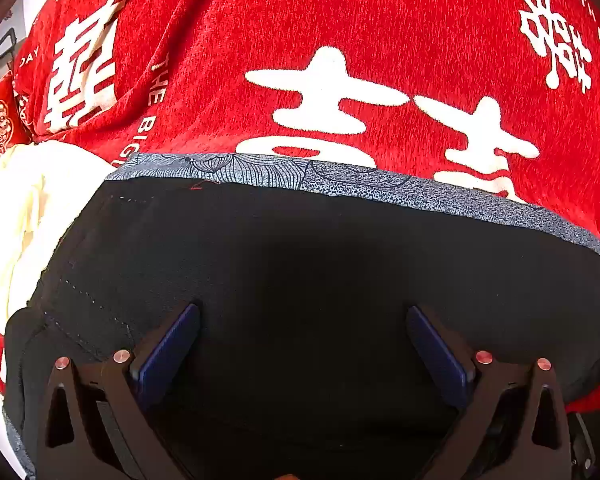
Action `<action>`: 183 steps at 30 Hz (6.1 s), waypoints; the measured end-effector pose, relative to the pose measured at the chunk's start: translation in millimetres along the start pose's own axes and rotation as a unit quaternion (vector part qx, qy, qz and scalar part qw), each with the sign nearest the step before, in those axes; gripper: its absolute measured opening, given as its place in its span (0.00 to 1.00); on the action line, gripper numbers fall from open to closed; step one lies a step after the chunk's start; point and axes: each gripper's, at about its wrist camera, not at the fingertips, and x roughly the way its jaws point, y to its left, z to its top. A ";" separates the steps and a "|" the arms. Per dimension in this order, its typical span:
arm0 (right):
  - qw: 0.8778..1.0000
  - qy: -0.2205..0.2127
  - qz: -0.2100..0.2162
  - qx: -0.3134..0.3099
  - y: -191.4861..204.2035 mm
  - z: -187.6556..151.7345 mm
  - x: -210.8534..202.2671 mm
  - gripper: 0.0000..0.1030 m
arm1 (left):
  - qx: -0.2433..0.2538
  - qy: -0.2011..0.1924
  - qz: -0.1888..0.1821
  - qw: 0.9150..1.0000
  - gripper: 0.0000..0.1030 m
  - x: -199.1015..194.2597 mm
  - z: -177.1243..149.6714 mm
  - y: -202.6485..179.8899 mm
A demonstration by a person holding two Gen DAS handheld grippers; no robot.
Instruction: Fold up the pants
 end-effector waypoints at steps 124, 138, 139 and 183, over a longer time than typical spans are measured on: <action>0.800 0.226 0.428 -0.355 205.1 166.4 177.2 0.36 | 0.133 0.158 -0.188 0.960 1.00 67.1 84.5 192.3; 0.792 0.116 0.460 -0.384 194.1 172.8 111.8 0.12 | 0.118 0.165 -0.230 0.952 1.00 66.9 84.5 210.8; 0.792 0.108 0.459 -0.388 193.6 172.1 104.7 0.12 | 0.121 0.165 -0.234 0.950 1.00 67.7 85.5 209.4; 0.818 0.131 0.373 -0.417 208.8 154.2 91.7 0.14 | 0.213 0.098 -0.156 0.960 0.39 -4.2 75.8 173.4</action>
